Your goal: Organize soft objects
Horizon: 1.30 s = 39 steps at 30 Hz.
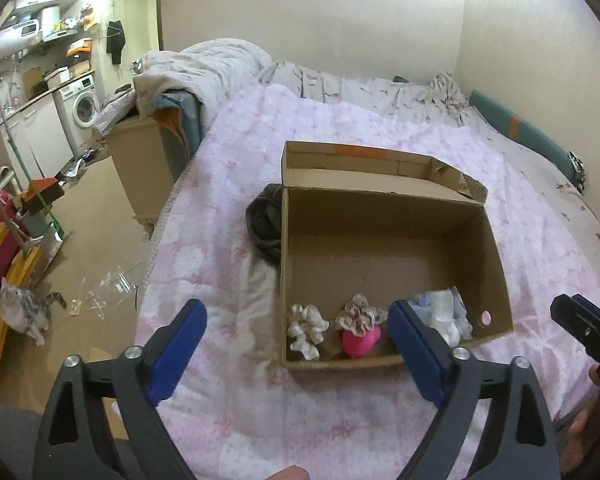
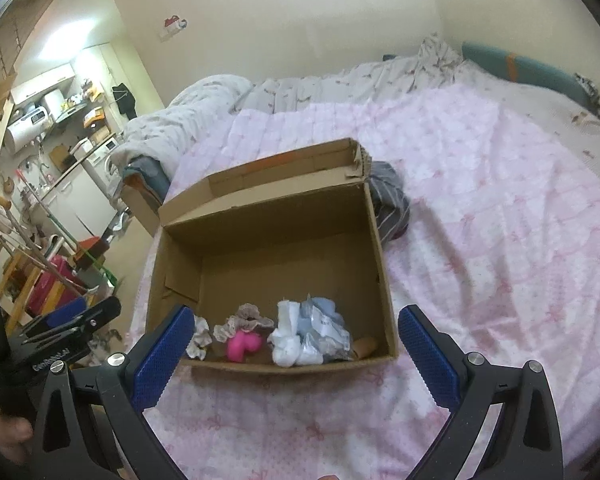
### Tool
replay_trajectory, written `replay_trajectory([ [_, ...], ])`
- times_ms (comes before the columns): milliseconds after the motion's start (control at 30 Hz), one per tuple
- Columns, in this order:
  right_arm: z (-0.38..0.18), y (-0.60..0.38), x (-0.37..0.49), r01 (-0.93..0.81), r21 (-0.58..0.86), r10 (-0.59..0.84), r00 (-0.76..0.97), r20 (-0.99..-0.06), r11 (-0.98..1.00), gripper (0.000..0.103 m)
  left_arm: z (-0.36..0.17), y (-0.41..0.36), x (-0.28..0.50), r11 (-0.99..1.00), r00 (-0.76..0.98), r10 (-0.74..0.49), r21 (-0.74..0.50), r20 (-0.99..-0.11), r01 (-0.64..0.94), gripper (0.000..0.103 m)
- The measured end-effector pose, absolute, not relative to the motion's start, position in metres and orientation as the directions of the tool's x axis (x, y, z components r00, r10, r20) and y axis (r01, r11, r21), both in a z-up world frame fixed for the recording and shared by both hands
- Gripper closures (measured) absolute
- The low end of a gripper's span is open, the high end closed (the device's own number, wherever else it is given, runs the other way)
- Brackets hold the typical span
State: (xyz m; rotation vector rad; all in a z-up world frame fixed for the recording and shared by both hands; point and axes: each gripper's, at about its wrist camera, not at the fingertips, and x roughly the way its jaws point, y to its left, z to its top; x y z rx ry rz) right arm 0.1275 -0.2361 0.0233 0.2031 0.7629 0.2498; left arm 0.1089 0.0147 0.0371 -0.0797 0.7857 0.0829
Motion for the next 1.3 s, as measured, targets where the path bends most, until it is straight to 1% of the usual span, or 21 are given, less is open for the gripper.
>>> replay_trajectory([
  [133,0.019,-0.237,0.104,-0.151,0.247,0.278,0.713,-0.644,0.957,0.0,0.035,0.017,0.083,0.993,0.704,0.007,-0.076,-0.71,-0.086,0.0],
  [233,0.009,-0.234,0.094,-0.154,0.241,0.278,0.699,-0.659,0.958,0.0,0.034,0.013,0.069,0.995,0.724,-0.016,-0.079,-0.69,-0.053,0.0],
  [367,0.001,-0.226,0.09,-0.16,0.213,0.263,0.707,-0.657,0.964,0.0,0.028,0.003,0.065,0.998,0.749,0.027,-0.019,-0.662,-0.053,0.0],
  [433,-0.002,-0.221,0.092,-0.168,0.19,0.252,0.711,-0.656,0.967,0.0,0.023,0.0,0.07,0.999,0.741,0.038,-0.004,-0.67,-0.054,0.0],
  [633,-0.009,-0.213,0.095,-0.181,0.162,0.243,0.705,-0.666,0.97,0.0,0.015,0.001,0.075,0.996,0.725,-0.005,-0.066,-0.688,-0.056,0.0],
  [800,-0.01,-0.21,0.096,-0.181,0.143,0.229,0.703,-0.674,0.973,0.0,0.015,0.001,0.076,0.997,0.727,-0.001,-0.061,-0.687,-0.057,0.0],
  [1300,-0.013,-0.21,0.101,-0.168,0.153,0.227,0.695,-0.682,0.974,0.0,0.014,-0.004,0.076,0.998,0.721,0.001,-0.041,-0.693,-0.04,0.0],
])
